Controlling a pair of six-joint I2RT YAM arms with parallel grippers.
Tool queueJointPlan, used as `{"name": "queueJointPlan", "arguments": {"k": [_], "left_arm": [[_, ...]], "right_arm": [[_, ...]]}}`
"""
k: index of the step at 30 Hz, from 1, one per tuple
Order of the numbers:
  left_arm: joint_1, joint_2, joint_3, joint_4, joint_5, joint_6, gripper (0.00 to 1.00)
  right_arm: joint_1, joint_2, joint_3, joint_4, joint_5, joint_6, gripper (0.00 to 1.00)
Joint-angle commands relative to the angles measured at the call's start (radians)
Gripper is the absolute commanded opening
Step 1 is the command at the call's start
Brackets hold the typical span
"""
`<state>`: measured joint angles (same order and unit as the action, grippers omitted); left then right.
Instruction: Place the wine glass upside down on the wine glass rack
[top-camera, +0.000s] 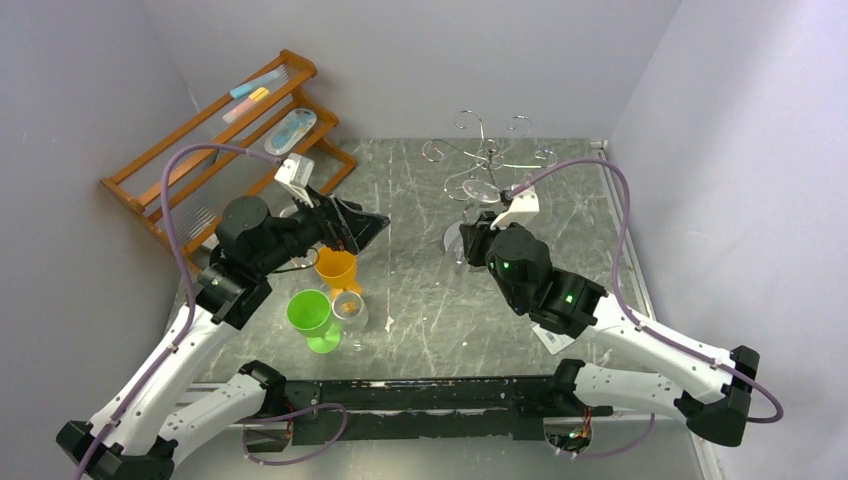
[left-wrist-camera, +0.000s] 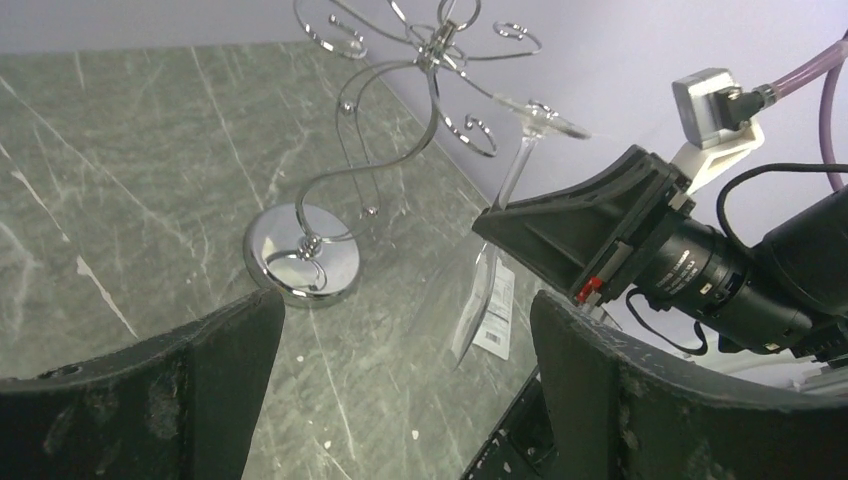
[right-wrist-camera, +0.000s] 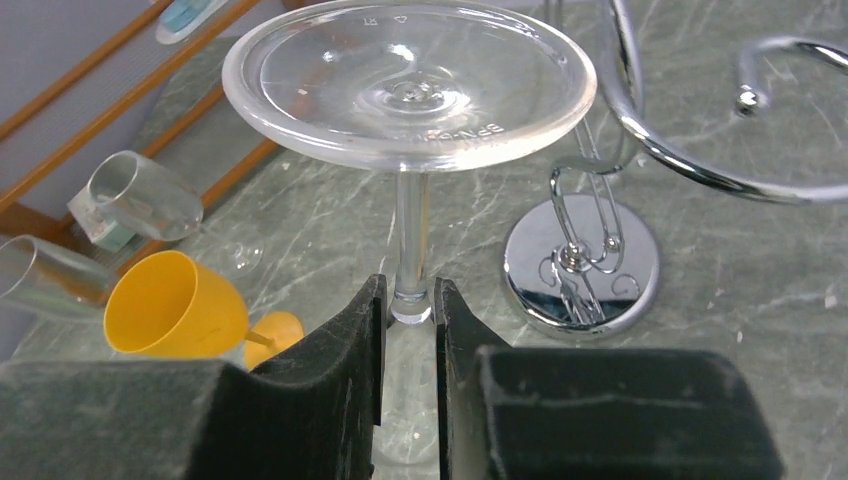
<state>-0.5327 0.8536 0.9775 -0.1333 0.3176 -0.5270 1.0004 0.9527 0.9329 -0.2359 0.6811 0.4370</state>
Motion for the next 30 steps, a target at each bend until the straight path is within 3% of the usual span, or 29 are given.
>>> {"name": "queueJointPlan", "arguments": {"k": [1,5,15,30], "left_arm": [[-0.003,-0.011,-0.038,0.048,0.04,-0.051,0.97],[-0.003,-0.011,-0.03,0.02,0.033,-0.038,0.97],[-0.003,-0.009,-0.043,0.014,0.038,-0.045,0.97],[-0.002,-0.001,-0.025,-0.037,0.019,-0.033,0.97]], "right_arm": [[-0.002,-0.006,0.035,-0.029,0.12,0.131,0.0],[-0.006,0.032,0.074,-0.04,0.112,0.119,0.0],[-0.148,0.079,0.096,-0.003,-0.117,0.129,0.0],[-0.187,0.137,0.081,0.079,-0.23,0.043,0.0]]}}
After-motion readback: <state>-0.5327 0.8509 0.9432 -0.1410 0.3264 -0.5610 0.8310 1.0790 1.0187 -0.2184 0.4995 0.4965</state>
